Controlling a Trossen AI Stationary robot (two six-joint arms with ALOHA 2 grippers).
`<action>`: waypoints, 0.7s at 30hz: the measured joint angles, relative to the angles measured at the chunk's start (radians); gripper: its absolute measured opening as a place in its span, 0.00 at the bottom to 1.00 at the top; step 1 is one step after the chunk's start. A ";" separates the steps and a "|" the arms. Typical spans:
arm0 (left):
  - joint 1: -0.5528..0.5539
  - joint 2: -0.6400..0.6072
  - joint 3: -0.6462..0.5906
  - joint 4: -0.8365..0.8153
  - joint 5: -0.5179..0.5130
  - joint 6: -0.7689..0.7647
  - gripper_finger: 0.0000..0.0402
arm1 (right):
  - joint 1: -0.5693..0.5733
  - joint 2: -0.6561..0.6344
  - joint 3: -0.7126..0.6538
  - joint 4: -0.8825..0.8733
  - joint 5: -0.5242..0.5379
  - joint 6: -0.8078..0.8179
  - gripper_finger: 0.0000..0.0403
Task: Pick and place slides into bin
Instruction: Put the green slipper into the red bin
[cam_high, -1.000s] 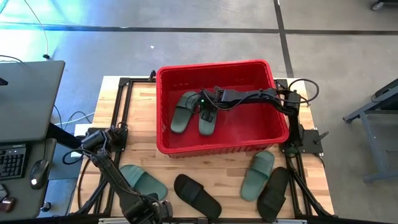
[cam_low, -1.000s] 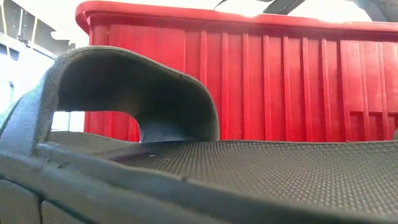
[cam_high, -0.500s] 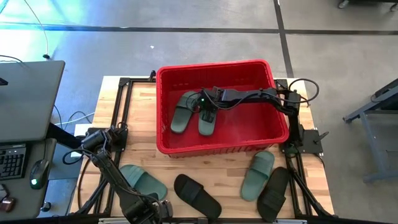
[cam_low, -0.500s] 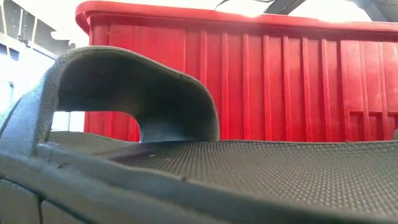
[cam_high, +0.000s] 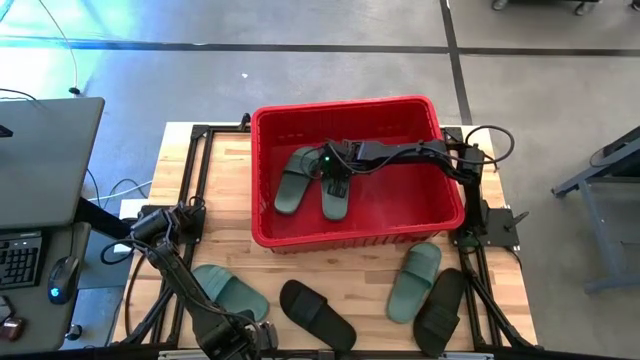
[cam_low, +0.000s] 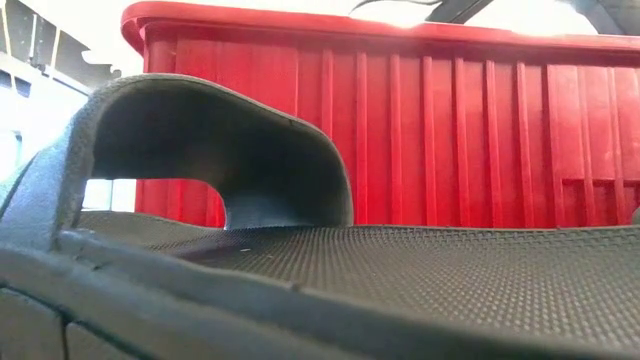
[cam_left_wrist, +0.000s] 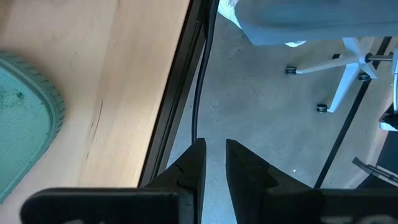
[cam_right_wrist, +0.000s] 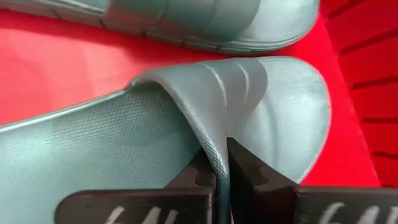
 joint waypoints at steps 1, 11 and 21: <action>0.000 0.000 0.000 0.000 0.000 0.000 0.12 | 0.000 0.000 0.000 0.000 -0.005 -0.005 0.00; 0.000 0.000 0.000 0.000 0.000 0.000 0.12 | 0.006 0.000 0.000 -0.014 -0.048 -0.001 0.06; 0.000 0.000 0.000 0.000 0.000 0.000 0.12 | 0.000 -0.013 -0.001 -0.080 -0.068 0.020 0.29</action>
